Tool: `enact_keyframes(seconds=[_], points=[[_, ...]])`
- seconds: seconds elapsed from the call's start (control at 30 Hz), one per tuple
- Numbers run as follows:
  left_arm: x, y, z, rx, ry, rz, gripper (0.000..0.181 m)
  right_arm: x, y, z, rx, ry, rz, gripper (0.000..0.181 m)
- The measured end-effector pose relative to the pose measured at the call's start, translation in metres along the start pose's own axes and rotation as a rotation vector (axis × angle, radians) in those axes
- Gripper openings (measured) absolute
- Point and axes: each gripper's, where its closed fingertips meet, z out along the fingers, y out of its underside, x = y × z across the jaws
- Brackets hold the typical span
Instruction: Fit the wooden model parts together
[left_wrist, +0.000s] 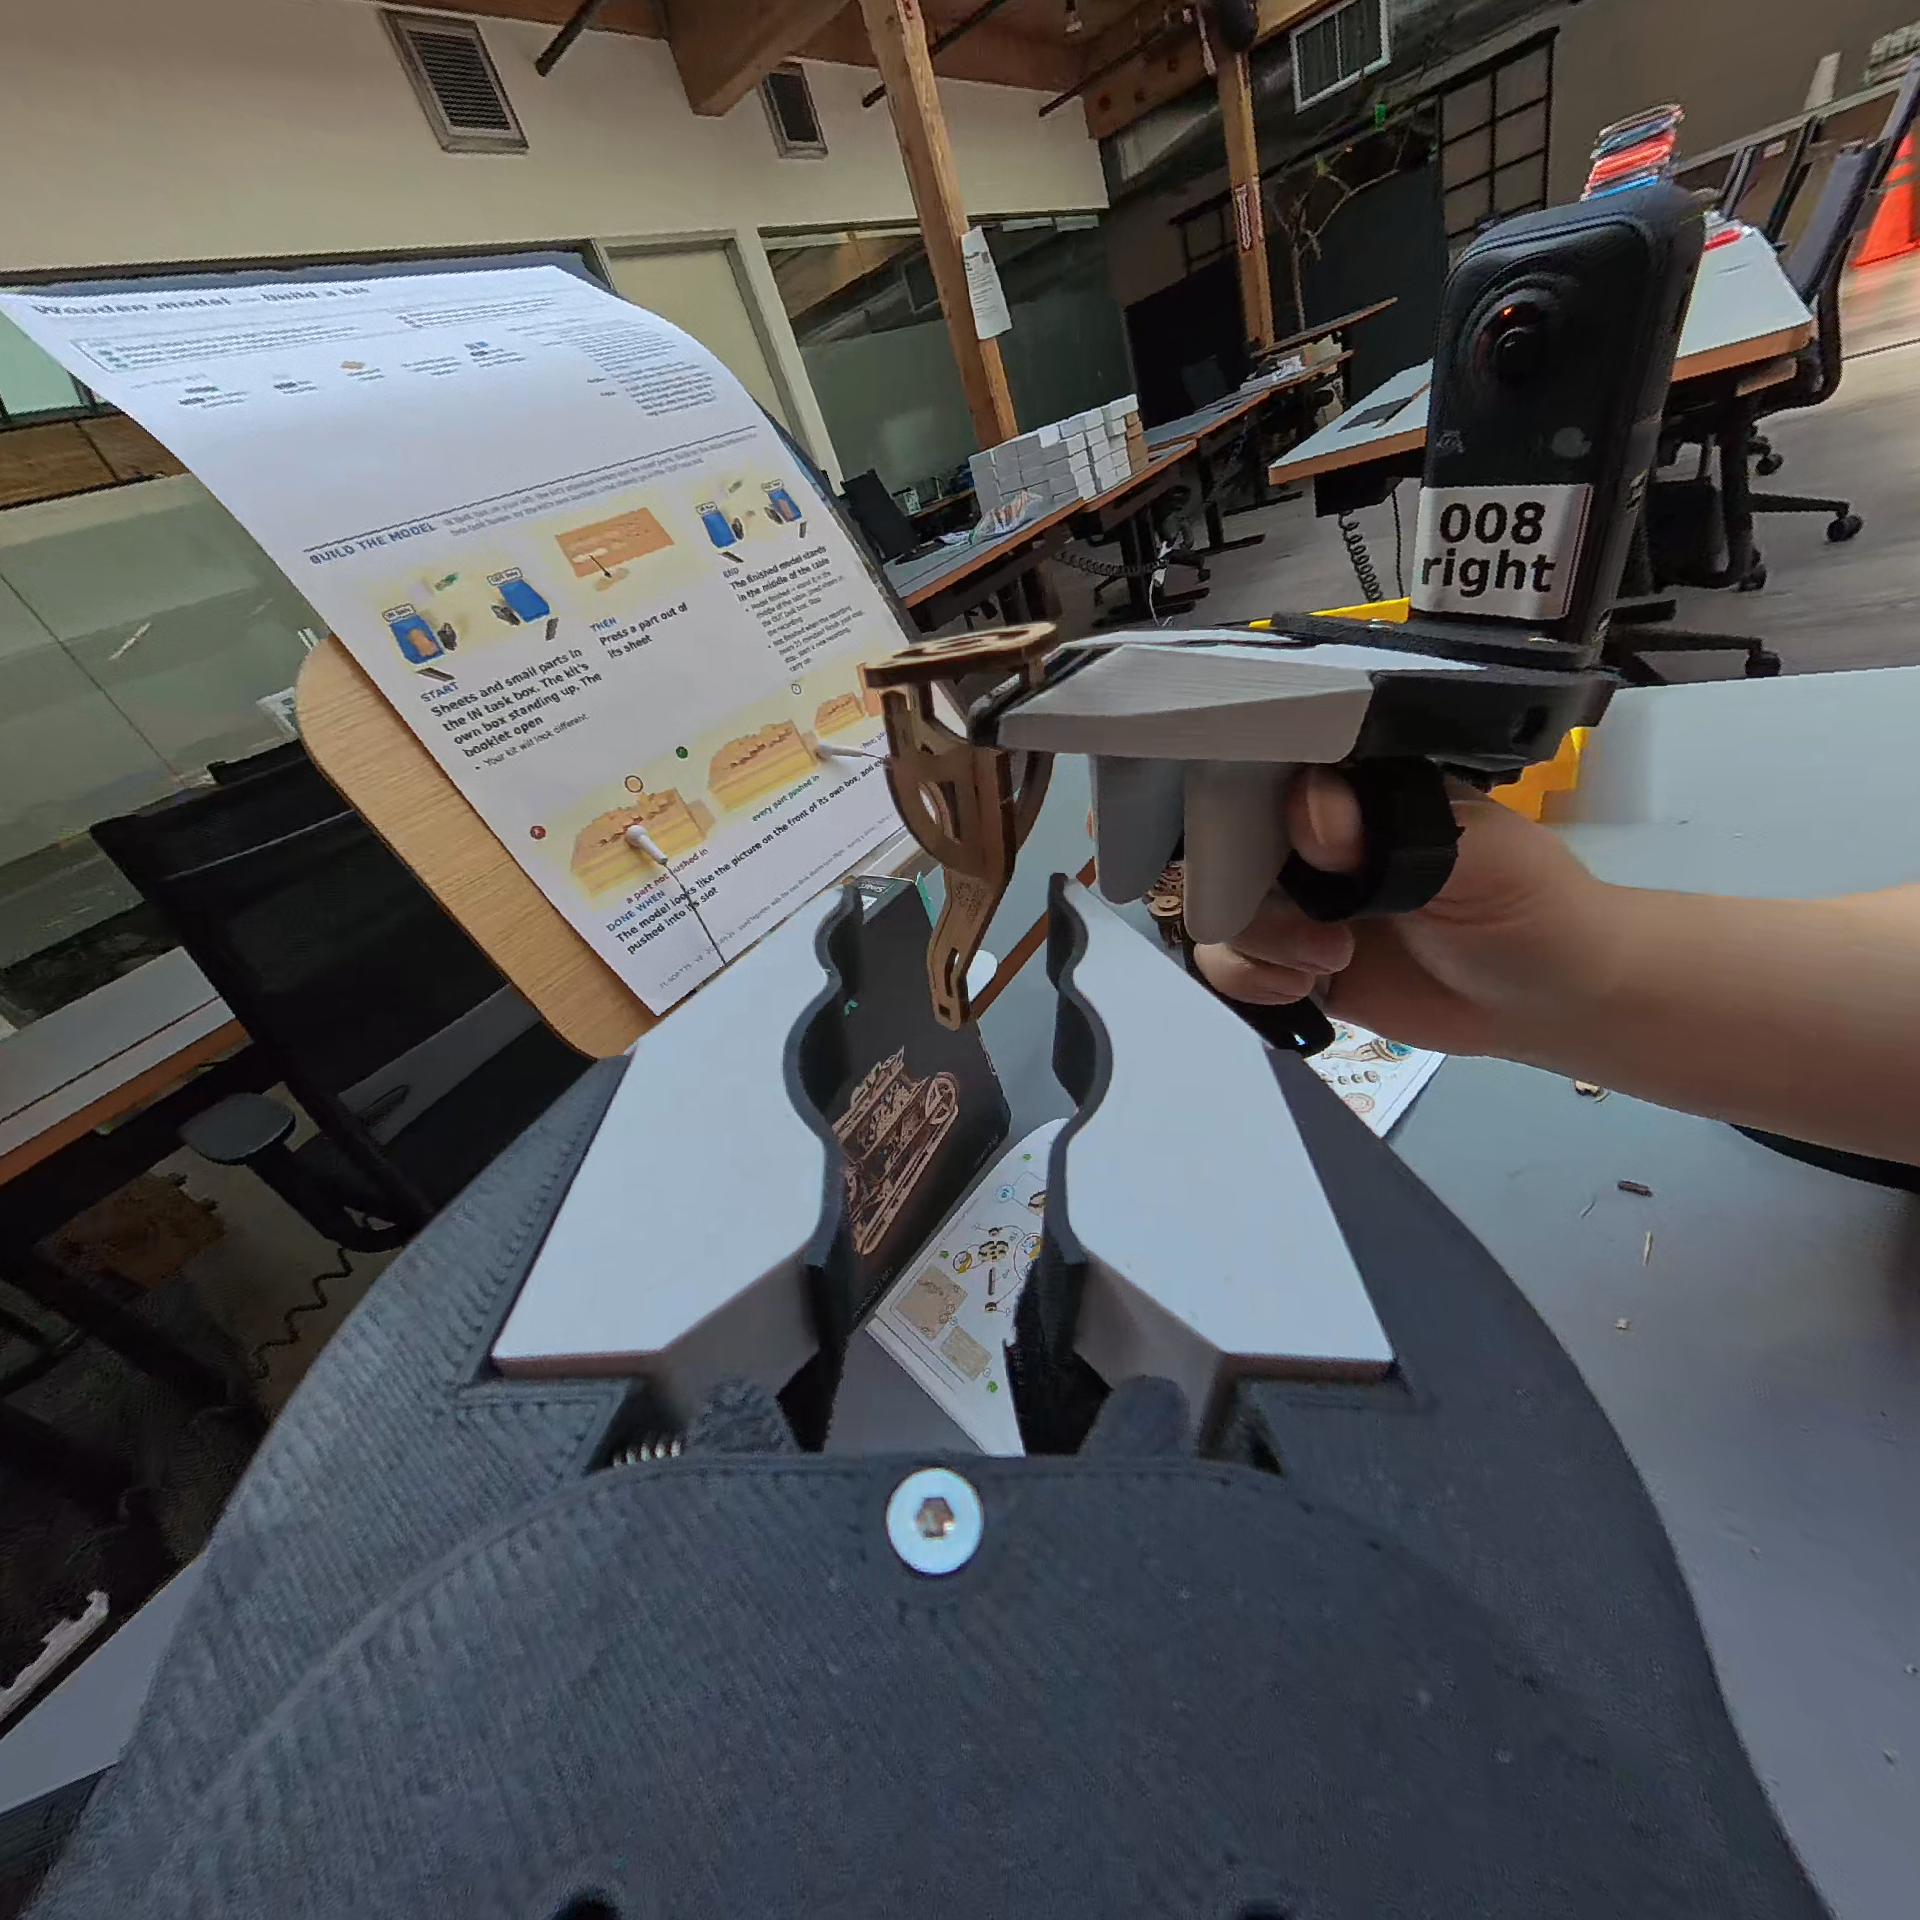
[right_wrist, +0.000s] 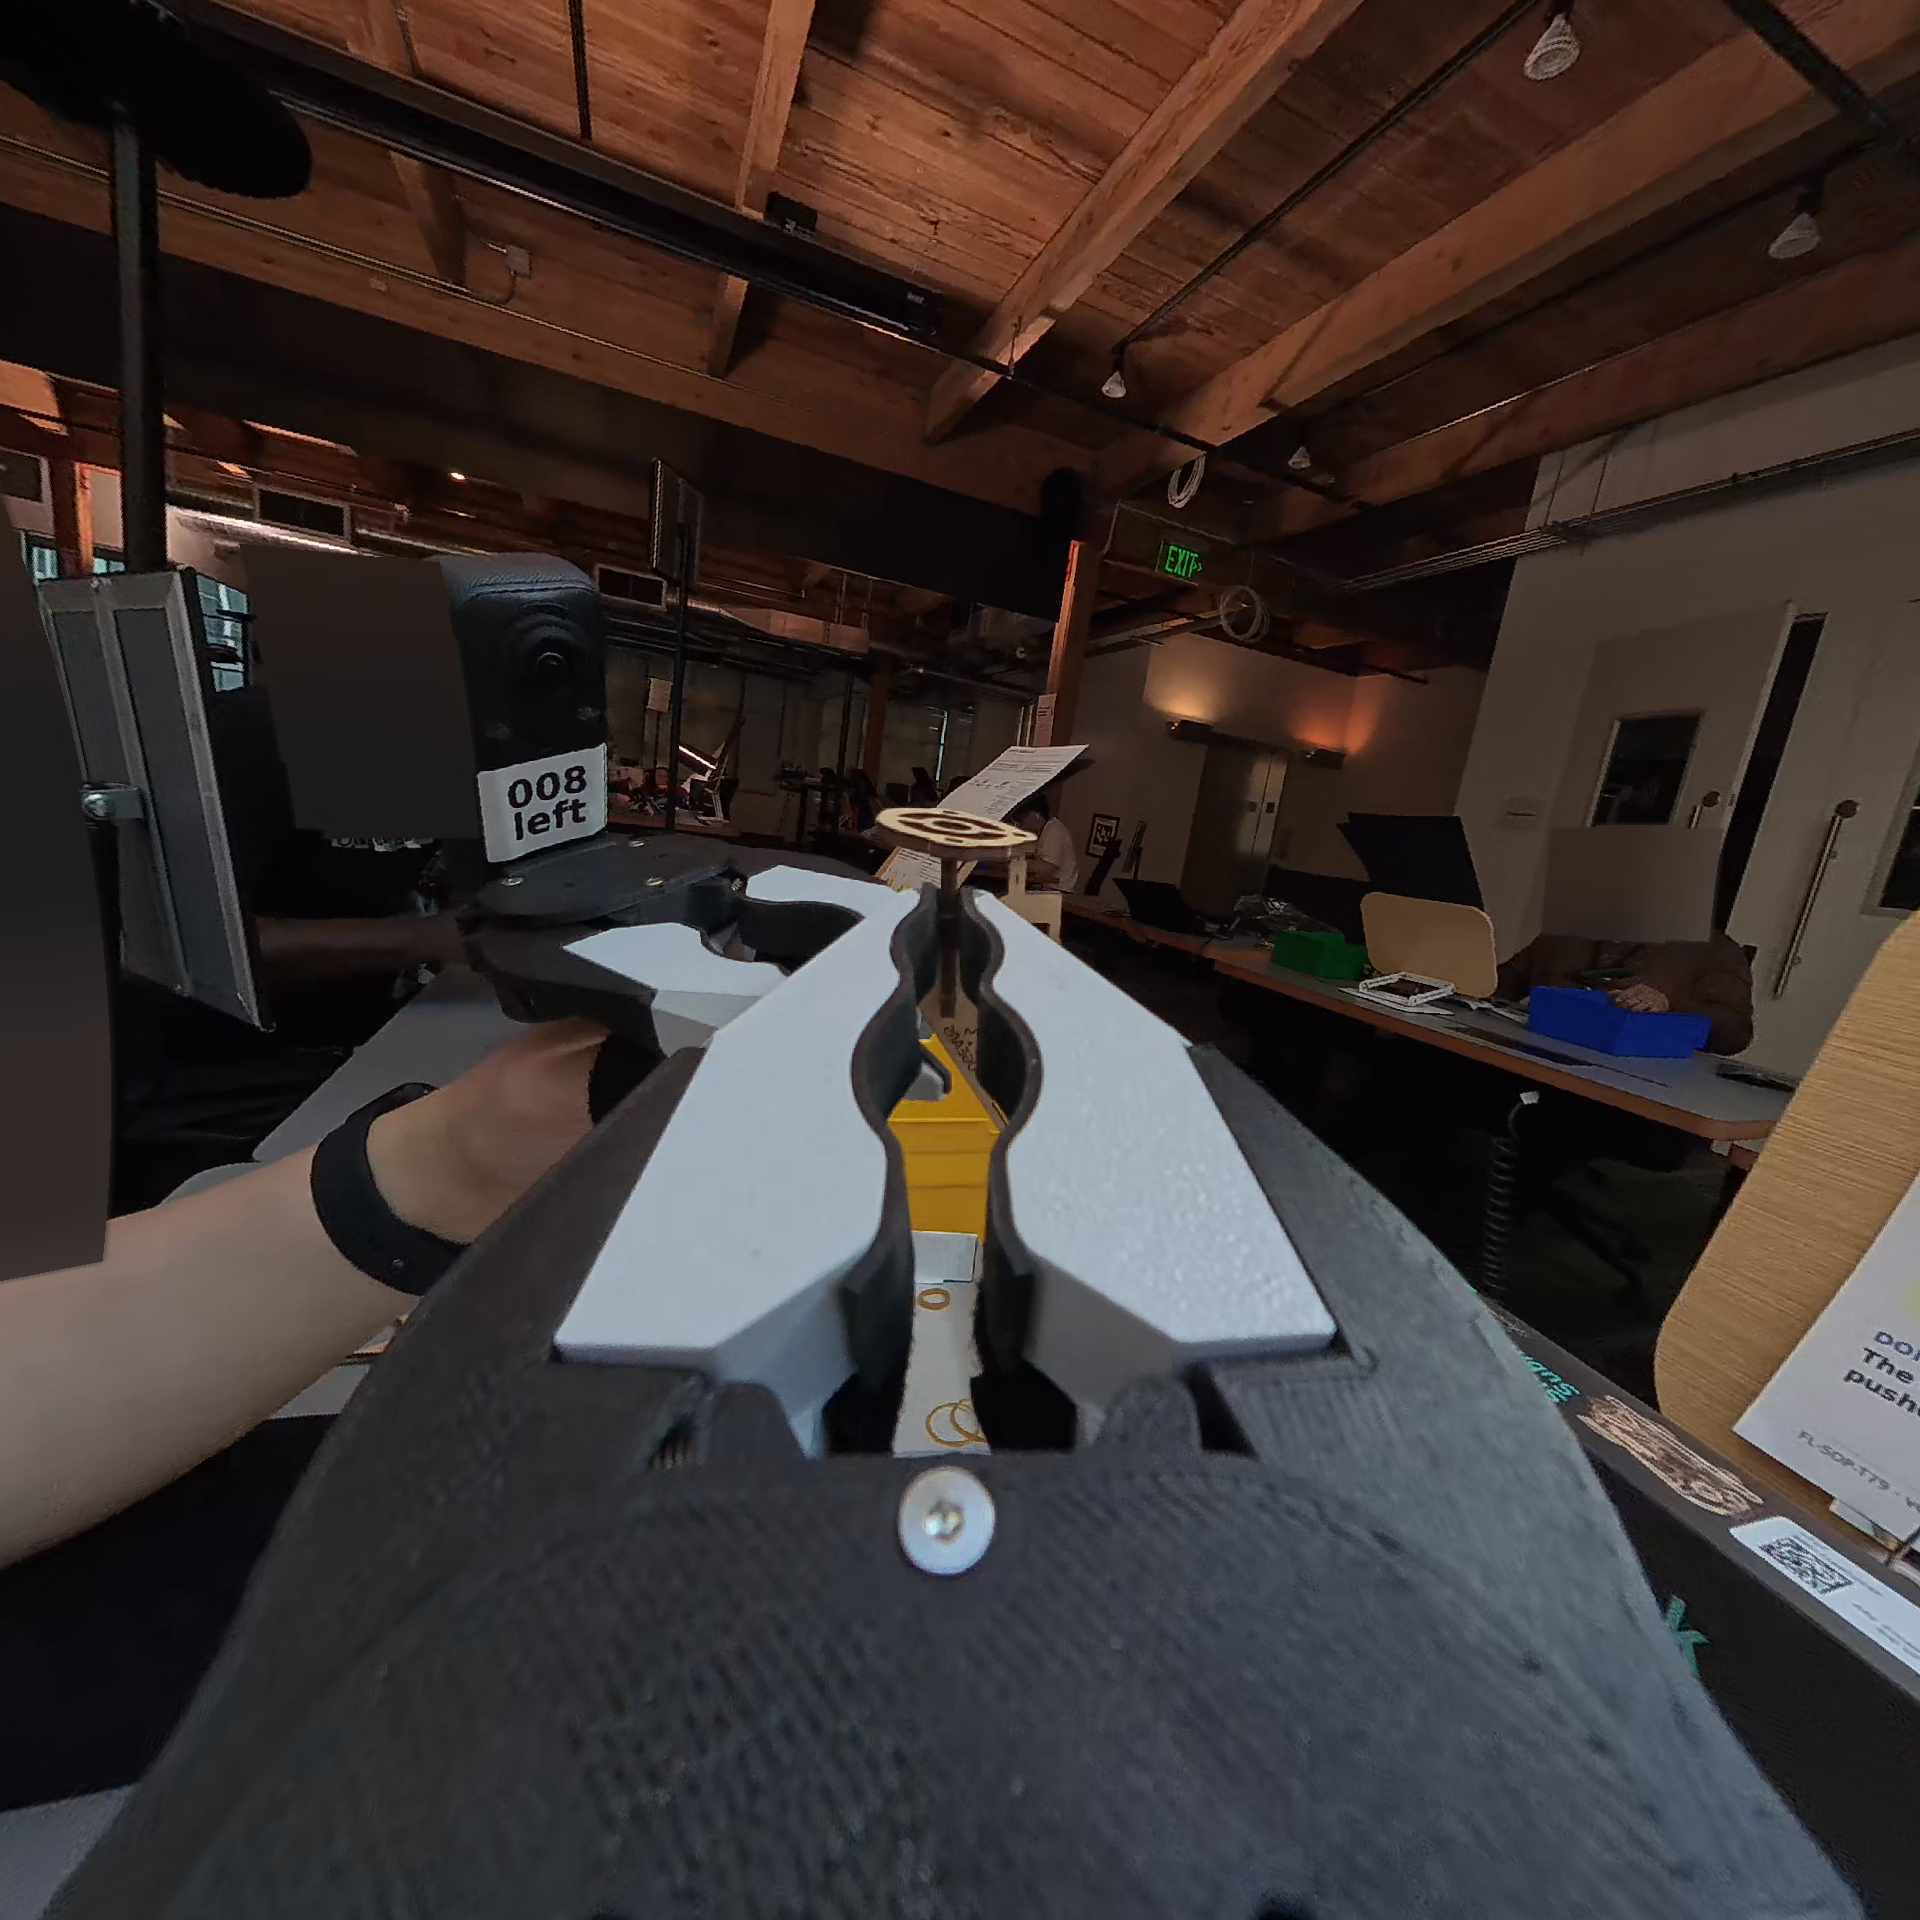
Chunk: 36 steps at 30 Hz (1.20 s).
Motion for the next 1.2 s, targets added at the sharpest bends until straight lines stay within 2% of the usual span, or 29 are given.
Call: enact_keyframes(seconds=[0.07,0.17,0.33,0.6,0.97,1.2], points=[[-0.001,-0.004,0.001,0.026,-0.015,-0.013,0.035,0.001,0.001,0.001,0.0,0.019,0.001,0.001],[-0.004,-0.009,0.004,0.046,-0.074,-0.024,0.052,0.001,0.003,0.002,0.012,0.041,0.032,0.001],[-0.003,-0.004,0.013,-0.014,-0.182,0.101,0.052,-0.002,0.007,0.005,0.005,0.073,0.011,0.001],[-0.006,-0.008,0.01,-0.014,-0.245,0.16,0.029,-0.003,0.004,0.004,0.015,0.065,0.03,0.001],[-0.006,-0.013,0.007,0.002,-0.268,0.214,0.035,-0.004,0.003,0.004,0.009,0.081,-0.017,0.001],[-0.006,-0.013,0.005,-0.012,-0.258,0.217,0.032,-0.005,0.004,0.004,-0.008,0.089,-0.062,0.001]])
